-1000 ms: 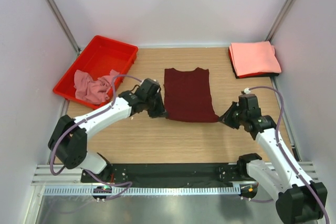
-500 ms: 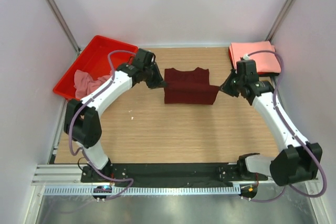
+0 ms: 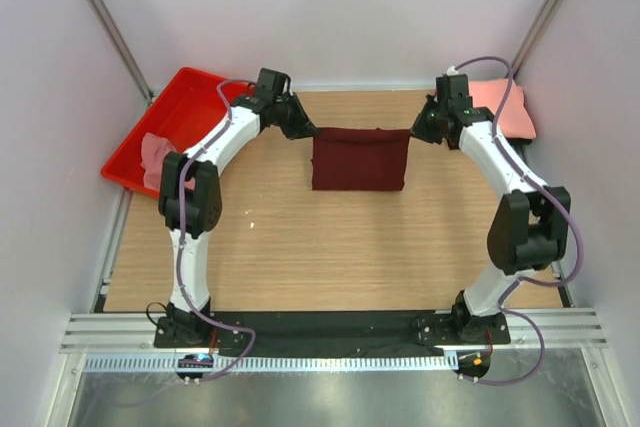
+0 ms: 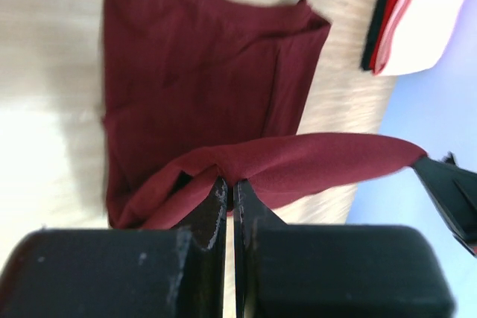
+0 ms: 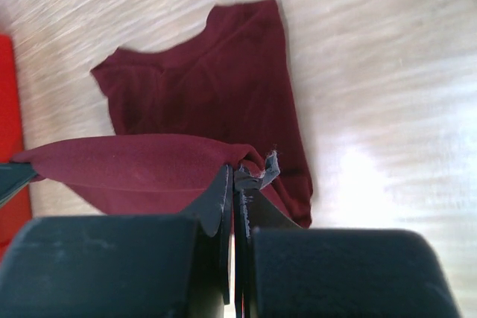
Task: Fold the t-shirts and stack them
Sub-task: Fold the tshirt
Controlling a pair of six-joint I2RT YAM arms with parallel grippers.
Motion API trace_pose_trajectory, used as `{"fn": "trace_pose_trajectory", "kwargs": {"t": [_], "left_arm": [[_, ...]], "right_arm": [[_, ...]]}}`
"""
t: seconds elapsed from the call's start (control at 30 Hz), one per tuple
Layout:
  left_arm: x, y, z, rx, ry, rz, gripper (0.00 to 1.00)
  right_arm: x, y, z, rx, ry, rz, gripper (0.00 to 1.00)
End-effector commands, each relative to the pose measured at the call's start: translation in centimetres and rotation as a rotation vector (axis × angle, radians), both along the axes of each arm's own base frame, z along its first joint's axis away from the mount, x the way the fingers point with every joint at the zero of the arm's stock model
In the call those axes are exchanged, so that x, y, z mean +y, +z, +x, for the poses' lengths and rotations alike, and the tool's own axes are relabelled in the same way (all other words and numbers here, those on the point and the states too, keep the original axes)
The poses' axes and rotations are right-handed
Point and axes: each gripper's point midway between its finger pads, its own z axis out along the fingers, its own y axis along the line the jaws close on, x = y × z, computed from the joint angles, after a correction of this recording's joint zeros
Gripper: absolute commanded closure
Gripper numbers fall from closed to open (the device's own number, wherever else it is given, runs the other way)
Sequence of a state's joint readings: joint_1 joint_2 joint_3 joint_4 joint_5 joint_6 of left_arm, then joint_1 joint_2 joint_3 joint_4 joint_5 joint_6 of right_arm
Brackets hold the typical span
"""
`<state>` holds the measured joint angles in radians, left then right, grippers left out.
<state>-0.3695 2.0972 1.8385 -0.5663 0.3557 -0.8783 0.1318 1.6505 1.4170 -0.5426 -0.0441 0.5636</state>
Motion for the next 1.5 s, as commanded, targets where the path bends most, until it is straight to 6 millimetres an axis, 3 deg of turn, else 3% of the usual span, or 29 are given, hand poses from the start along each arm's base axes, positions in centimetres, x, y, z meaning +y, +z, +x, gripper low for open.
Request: {"fn": "trace_pose_trajectory", "kwargs": {"t": [0.0, 0.1, 0.23, 0.37, 0.4, 0.43, 0.47, 0.53, 0.57, 0.6, 0.67, 0.77, 0.8, 0.83, 0.87, 1.0, 1.07, 1.17, 1.27, 1.3, 1.37, 1.4, 1.47], "left_arm": [[-0.6, 2.8, 3.5, -0.120, -0.020, -0.124, 1.00], [-0.7, 2.0, 5.9, -0.140, -0.006, -0.220, 1.00], [-0.7, 1.6, 9.0, -0.192, 0.006, -0.285, 1.00], [-1.2, 0.5, 11.4, -0.225, -0.006, -0.298, 0.93], [-1.4, 0.1, 12.2, -0.236, -0.006, -0.297, 0.89], [-1.1, -0.1, 12.6, -0.241, 0.003, -0.296, 0.86], [-1.1, -0.2, 12.9, -0.242, 0.007, -0.297, 0.79], [-0.6, -0.3, 13.4, -0.242, 0.018, -0.298, 0.77], [-0.2, -0.3, 13.5, -0.248, 0.023, -0.293, 0.76], [0.3, 0.6, 13.5, -0.263, 0.029, -0.286, 0.74], [1.5, 0.4, 13.3, -0.270, 0.048, -0.233, 0.65], [2.3, 1.1, 11.9, -0.286, 0.027, -0.185, 0.64], [1.9, 1.5, 11.2, -0.289, 0.006, -0.185, 0.64], [1.8, 2.3, 10.5, -0.295, -0.008, -0.183, 0.64], [1.9, 1.2, 9.5, -0.280, -0.030, -0.154, 0.64], [0.8, -0.9, 5.3, -0.223, -0.106, -0.095, 0.68], [0.2, -0.7, 3.9, -0.225, -0.134, -0.090, 0.69], [-1.0, -1.8, 2.1, -0.214, -0.185, -0.081, 0.68], [-2.4, -2.7, 1.6, -0.217, -0.227, -0.080, 0.67], [-2.6, -4.2, 1.7, -0.193, -0.231, -0.078, 0.67], [-2.8, -5.0, 2.4, -0.179, -0.230, -0.086, 0.67], [-2.9, -6.6, 2.6, -0.153, -0.228, -0.080, 0.67], [-3.2, -6.3, 3.6, -0.154, -0.230, -0.110, 0.67]], "right_arm": [[-0.6, 1.3, 4.0, -0.104, 0.011, -0.040, 0.99], [-0.9, 1.4, 6.1, -0.124, 0.017, -0.057, 0.99], [-0.9, -0.6, 8.6, -0.109, 0.029, -0.037, 0.98], [-0.5, -2.2, 10.8, -0.128, 0.036, 0.008, 0.95], [-0.4, -1.6, 11.8, -0.159, 0.041, 0.022, 0.94], [0.2, -3.1, 12.3, -0.140, 0.067, 0.052, 0.94], [0.3, -3.1, 12.8, -0.147, 0.071, 0.068, 0.89], [0.5, -3.1, 13.7, -0.153, 0.081, 0.079, 0.81], [0.8, -3.8, 13.8, -0.135, 0.095, 0.094, 0.68], [0.8, -3.9, 13.6, -0.122, 0.105, 0.093, 0.63], [0.3, -3.1, 13.3, -0.122, 0.091, 0.070, 0.56], [-0.3, -3.8, 11.0, -0.055, 0.055, 0.054, 0.51], [-0.1, -2.5, 10.3, -0.073, 0.072, 0.067, 0.47], [0.0, -3.4, 9.2, -0.043, 0.084, 0.068, 0.43], [0.3, -3.6, 8.4, -0.027, 0.105, 0.076, 0.40], [1.8, -4.9, 3.9, 0.051, 0.207, 0.103, 0.39], [1.9, -5.5, 2.5, 0.076, 0.236, 0.096, 0.42], [2.0, -6.6, 1.1, 0.100, 0.256, 0.101, 0.47], [2.3, -8.1, 0.5, 0.140, 0.275, 0.116, 0.48], [2.2, -8.7, 0.3, 0.154, 0.272, 0.117, 0.48], [2.3, -9.3, 0.4, 0.147, 0.273, 0.118, 0.49], [2.0, -10.0, 0.1, 0.161, 0.268, 0.106, 0.49], [1.3, -11.1, 0.0, 0.185, 0.244, 0.084, 0.49]]}}
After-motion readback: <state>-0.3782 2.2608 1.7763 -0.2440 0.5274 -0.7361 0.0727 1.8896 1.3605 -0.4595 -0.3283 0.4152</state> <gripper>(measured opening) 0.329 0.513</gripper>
